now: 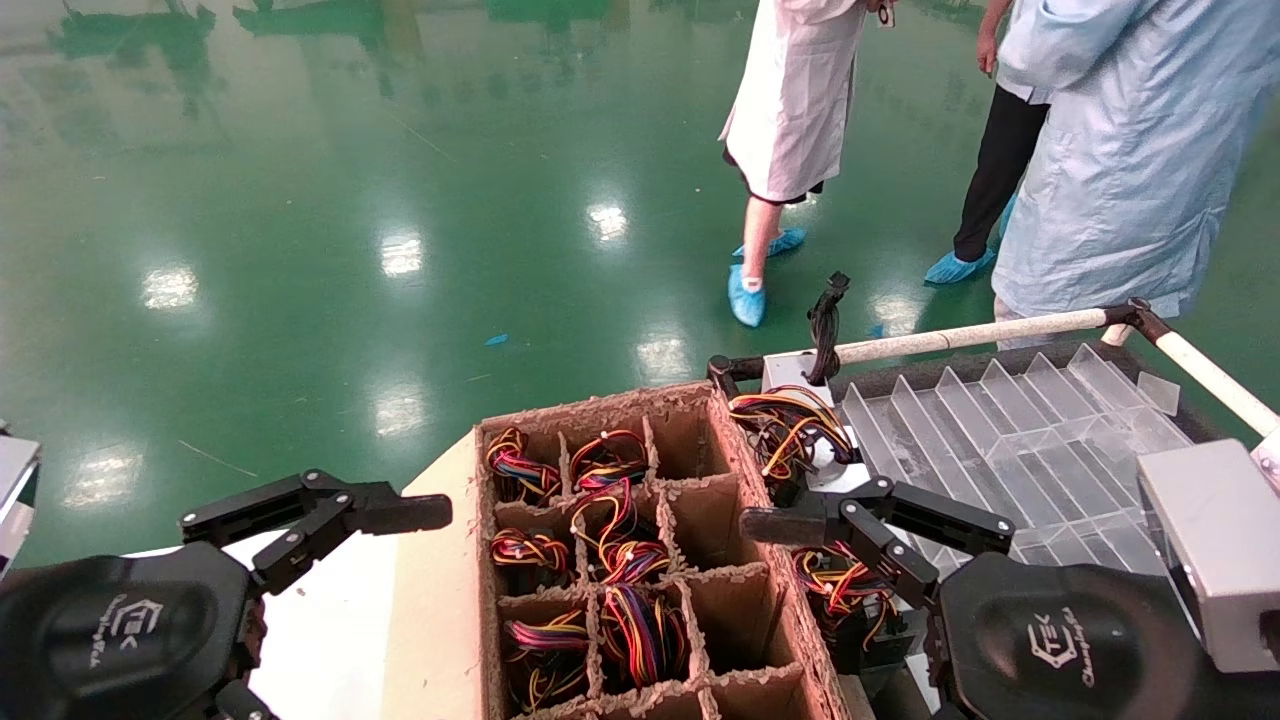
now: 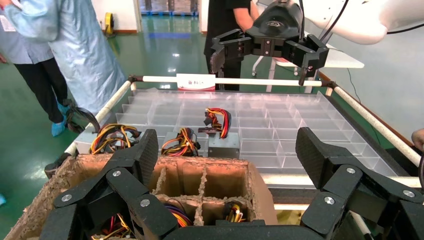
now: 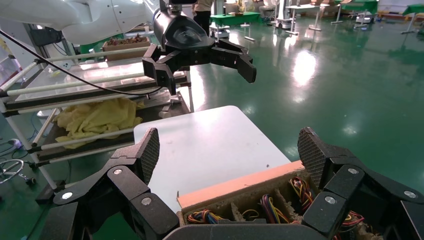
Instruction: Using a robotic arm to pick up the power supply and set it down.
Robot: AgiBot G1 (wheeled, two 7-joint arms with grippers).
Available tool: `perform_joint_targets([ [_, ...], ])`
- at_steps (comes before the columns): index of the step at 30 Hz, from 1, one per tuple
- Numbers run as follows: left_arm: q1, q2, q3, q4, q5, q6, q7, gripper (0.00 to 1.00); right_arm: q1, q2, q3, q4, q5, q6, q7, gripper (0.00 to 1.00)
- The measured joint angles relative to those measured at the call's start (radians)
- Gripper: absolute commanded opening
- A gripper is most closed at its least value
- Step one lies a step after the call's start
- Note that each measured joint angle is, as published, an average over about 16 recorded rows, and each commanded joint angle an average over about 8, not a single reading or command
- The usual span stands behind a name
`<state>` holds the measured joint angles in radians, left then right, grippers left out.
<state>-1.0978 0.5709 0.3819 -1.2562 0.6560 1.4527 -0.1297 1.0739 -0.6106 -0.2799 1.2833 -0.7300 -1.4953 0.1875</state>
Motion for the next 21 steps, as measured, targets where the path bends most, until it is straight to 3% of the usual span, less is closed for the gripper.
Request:
perform_joint_targets([
  [3, 0.000, 0.000, 0.000, 0.000, 0.000, 0.000, 0.000, 1.00, 0.000, 0.000, 0.000, 0.000, 0.000, 0.000, 0.000, 1.00],
  [11, 0.000, 0.000, 0.000, 0.000, 0.000, 0.000, 0.000, 0.03, 0.000, 0.000, 0.000, 0.000, 0.000, 0.000, 0.000, 1.00],
  [21, 0.000, 0.000, 0.000, 0.000, 0.000, 0.000, 0.000, 0.00, 0.000, 0.000, 0.000, 0.000, 0.000, 0.000, 0.000, 1.00],
])
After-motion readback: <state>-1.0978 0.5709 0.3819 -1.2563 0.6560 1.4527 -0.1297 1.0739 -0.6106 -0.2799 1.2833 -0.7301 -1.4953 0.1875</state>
